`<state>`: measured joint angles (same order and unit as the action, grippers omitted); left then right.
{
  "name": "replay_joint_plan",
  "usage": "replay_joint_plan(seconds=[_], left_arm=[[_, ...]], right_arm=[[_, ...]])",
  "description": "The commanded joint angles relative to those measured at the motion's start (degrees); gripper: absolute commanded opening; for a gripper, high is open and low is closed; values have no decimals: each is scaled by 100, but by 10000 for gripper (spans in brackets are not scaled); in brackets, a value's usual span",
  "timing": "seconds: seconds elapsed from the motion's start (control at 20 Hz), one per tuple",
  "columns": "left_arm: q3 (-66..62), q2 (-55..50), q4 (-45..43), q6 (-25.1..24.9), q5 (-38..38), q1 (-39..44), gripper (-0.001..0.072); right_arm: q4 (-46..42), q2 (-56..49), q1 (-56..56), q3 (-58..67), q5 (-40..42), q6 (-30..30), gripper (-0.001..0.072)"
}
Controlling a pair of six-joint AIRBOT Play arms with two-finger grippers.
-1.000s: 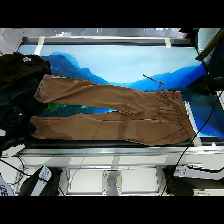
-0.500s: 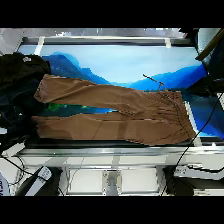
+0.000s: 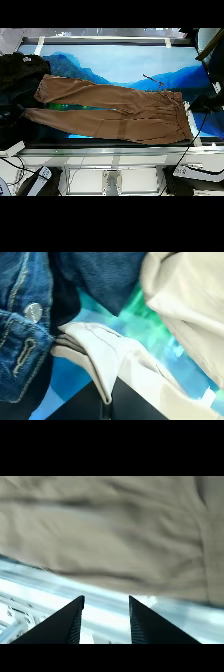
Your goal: Fold the clothes and pants, and hang the long-sleeved shirts on hangers.
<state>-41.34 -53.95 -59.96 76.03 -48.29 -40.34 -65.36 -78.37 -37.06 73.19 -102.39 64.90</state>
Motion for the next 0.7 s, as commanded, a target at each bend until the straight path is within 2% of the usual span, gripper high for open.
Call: replay_joint_plan(seconds=[0.0,0.1,0.2,0.25,0.3,0.45,0.65], left_arm=[[-221,20,-317,-24,-463,-2,14],[-221,20,-476,-24,-590,-2,14],[-221,20,-474,-24,-651,-2,14],[-221,20,-474,-24,-656,-2,14],[-221,20,-474,-24,-658,-2,14],[-221,20,-472,-24,-660,-2,14],[-221,20,-474,-24,-658,-2,15]], right_arm=[[-407,210,-621,-1445,197,-236,339],[-415,332,-1196,-2061,306,-557,355],[-365,376,-1851,-2304,485,-562,357],[-273,374,-2173,-2341,573,-514,445],[-179,374,-2437,-2341,682,-402,488],[-48,374,-2914,-2341,1095,-391,488],[234,367,-2933,-2590,2004,-470,488]])
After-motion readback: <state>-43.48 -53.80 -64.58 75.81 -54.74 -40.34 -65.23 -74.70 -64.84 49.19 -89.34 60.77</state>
